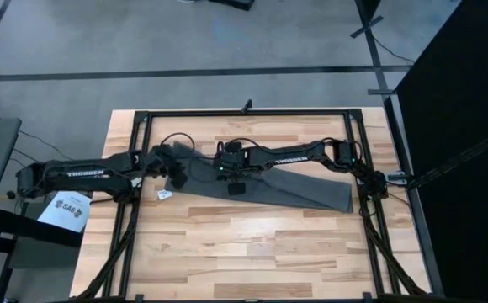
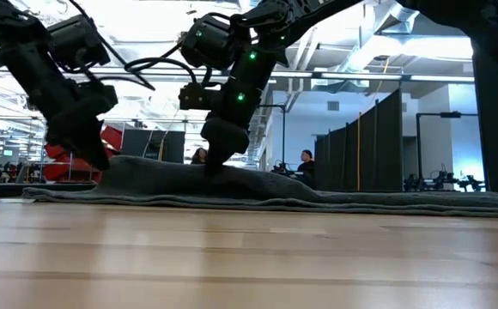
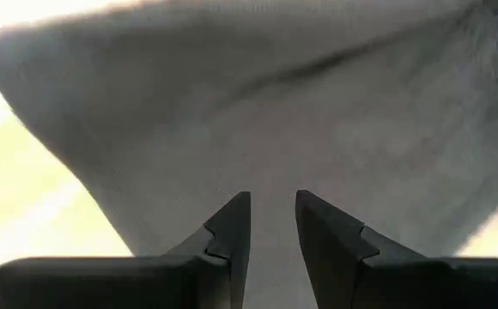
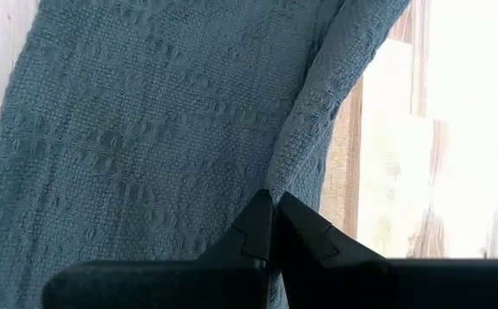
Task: Roll towel
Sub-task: Roll the gray towel
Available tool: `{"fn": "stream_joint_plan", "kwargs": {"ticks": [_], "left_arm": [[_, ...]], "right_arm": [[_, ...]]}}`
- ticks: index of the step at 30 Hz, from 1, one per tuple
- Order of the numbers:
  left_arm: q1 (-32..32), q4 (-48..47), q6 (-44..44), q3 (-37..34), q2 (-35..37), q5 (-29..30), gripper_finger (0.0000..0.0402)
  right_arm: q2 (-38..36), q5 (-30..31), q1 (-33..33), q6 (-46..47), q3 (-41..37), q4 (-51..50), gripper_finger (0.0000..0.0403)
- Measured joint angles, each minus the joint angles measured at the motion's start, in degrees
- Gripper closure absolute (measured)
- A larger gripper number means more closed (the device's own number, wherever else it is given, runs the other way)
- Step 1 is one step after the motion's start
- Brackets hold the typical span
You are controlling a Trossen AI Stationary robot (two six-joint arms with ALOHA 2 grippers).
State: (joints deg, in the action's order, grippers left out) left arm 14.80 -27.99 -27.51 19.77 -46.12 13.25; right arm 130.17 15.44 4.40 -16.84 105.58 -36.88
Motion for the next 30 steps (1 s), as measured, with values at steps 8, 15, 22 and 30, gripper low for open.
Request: {"fn": "stream_joint_plan", "kwargs": {"ticks": [8,15,22,30], "left_arm": [[-8.44,-2.62,-16.44,-0.02,-9.42,-1.43,0.032],[-7.46,0.1,-17.52,0.44,-18.92,1.04,0.032],[-5.7,1.08,-15.5,0.12,-18.11,1.32,0.032],[-2.74,0.52,-13.64,0.01,-16.05,0.95,0.032]], "right_arm": [[0.0,0.04,0.31,-0.1,0.0,0.08,0.0403],[0.0,0.11,-0.68,-0.11,0.0,0.09,0.0403],[-0.02,0.11,-2.19,-0.11,0.0,0.31,0.0403],[0.0,0.13,-3.42,0.29,0.0,-0.02,0.0403]]}}
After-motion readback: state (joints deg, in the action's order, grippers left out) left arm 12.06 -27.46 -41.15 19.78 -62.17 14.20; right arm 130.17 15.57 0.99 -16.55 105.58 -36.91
